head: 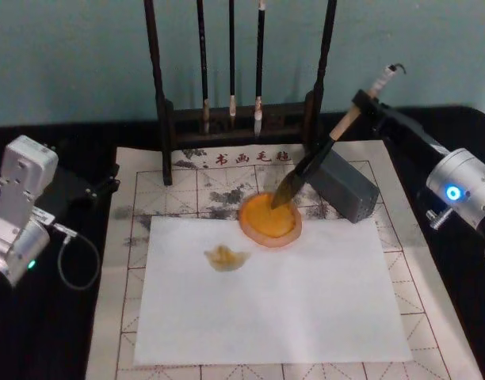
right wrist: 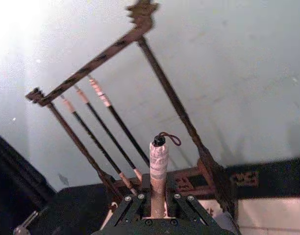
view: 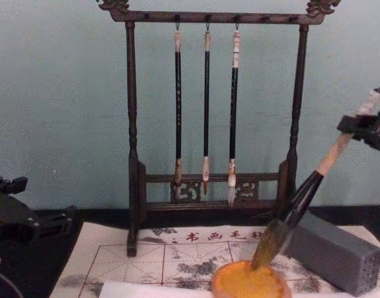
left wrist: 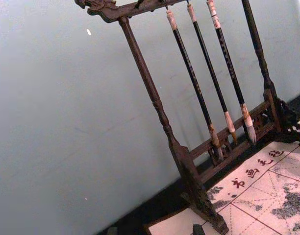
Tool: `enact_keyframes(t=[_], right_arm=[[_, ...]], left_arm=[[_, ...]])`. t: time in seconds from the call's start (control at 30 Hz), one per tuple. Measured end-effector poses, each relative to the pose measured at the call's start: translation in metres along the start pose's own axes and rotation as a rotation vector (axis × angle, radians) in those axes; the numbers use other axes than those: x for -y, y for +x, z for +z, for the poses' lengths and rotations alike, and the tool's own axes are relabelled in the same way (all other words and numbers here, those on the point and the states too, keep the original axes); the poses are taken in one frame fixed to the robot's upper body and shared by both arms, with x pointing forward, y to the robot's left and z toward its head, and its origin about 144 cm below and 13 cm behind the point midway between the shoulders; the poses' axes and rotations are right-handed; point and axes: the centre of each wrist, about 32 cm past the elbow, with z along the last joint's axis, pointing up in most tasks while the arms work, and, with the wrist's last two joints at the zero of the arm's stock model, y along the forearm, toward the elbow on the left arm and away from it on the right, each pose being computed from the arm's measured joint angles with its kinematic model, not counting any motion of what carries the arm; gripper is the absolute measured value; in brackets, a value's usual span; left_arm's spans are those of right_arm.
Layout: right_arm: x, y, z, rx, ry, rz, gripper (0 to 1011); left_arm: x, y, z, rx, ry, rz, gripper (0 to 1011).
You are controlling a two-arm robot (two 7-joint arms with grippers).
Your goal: Pick up the brush from the inkstone, write on the paper, then place the brush back to its original position.
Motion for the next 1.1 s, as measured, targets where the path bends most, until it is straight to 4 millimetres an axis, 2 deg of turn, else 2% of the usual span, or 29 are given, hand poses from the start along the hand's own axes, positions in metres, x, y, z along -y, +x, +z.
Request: enact_keyframes(t=[0.37,1.1], right_arm=[[-0.001,-0.009,-0.003,0.167,0.028,0.069,184],[0.000,-0.019,-0.012,0.322,0.029,0.145,185]], left_arm=[[0.000,0.000,0.000,0.000,0.000,0.000,1001],[0.000,0.000,0.000,0.000,0.000,0.000,1001]])
